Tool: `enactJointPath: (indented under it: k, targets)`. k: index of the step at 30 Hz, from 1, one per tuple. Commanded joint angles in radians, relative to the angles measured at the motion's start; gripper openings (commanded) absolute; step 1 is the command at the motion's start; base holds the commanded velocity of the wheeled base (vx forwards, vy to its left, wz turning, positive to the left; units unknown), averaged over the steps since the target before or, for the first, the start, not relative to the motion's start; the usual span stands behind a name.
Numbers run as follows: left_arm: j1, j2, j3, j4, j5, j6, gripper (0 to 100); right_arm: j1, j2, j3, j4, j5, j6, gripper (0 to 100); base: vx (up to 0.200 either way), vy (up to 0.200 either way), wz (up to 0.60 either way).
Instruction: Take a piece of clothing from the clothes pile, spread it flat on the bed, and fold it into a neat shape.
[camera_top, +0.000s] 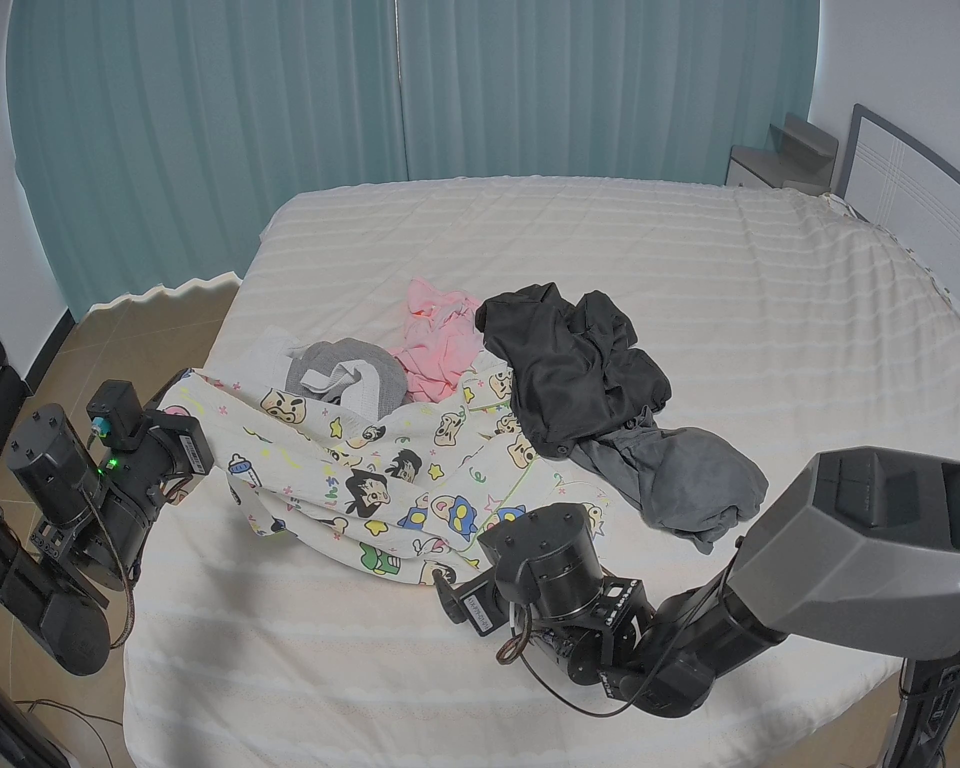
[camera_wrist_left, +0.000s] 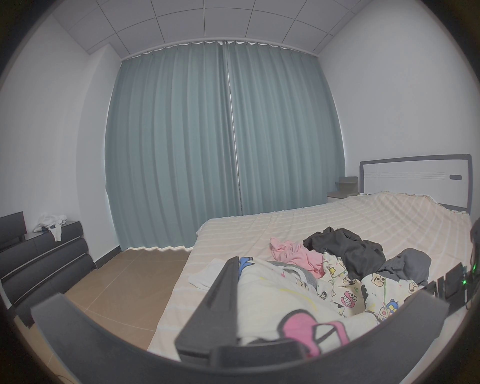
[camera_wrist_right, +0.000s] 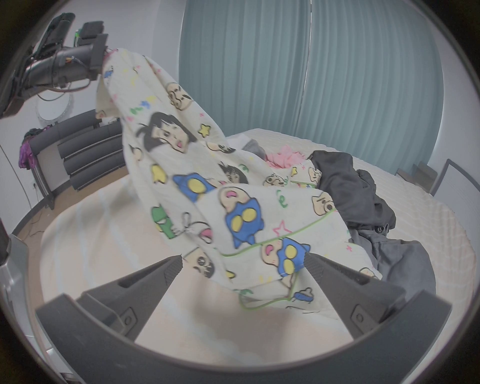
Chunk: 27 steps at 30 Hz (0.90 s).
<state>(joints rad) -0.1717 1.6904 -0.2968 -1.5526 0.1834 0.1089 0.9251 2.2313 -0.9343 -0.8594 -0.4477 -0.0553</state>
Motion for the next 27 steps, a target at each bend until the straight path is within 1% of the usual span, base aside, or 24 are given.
enactJointPath:
  k: [1,2,6,14,16,18,21,22,27]
  targets:
    - [0.0,0.0,0.001,-0.008,-0.001,0.0,0,-0.048,0.037,-0.02,-0.007,-0.005,-0.02,100,0.0,0.0,0.0]
    - [0.0,0.0,-0.001,-0.008,-0.001,0.0,0,-0.06,0.037,-0.034,-0.007,-0.005,-0.028,100,0.0,0.0,0.0]
    - [-0.002,0.0,0.001,-0.008,0.001,0.0,0,-0.066,0.03,-0.047,-0.006,-0.005,-0.041,100,0.0,0.0,0.0]
    - [0.0,0.0,0.002,-0.008,0.002,0.0,0,-0.077,0.034,-0.044,-0.009,0.004,-0.043,100,0.0,0.0,0.0]
    - [-0.002,-0.017,0.005,-0.008,0.001,-0.006,0,-0.089,0.045,-0.038,-0.036,0.007,-0.057,100,0.0,0.0,0.0]
    - [-0.002,-0.026,0.011,-0.008,0.001,-0.009,0,-0.089,0.059,-0.031,-0.079,0.02,-0.063,100,0.0,0.0,0.0]
    - [-0.005,-0.031,0.021,-0.008,-0.001,-0.011,0,-0.084,0.071,-0.009,-0.141,0.066,-0.064,100,0.0,0.0,0.0]
    - [-0.005,-0.032,0.025,-0.008,-0.001,-0.011,0,-0.078,0.076,0.005,-0.181,0.087,-0.066,100,0.0,0.0,0.0]
    - [-0.005,-0.032,0.025,-0.008,-0.001,-0.011,0,-0.077,0.105,-0.003,-0.199,0.101,-0.069,100,0.0,0.0,0.0]
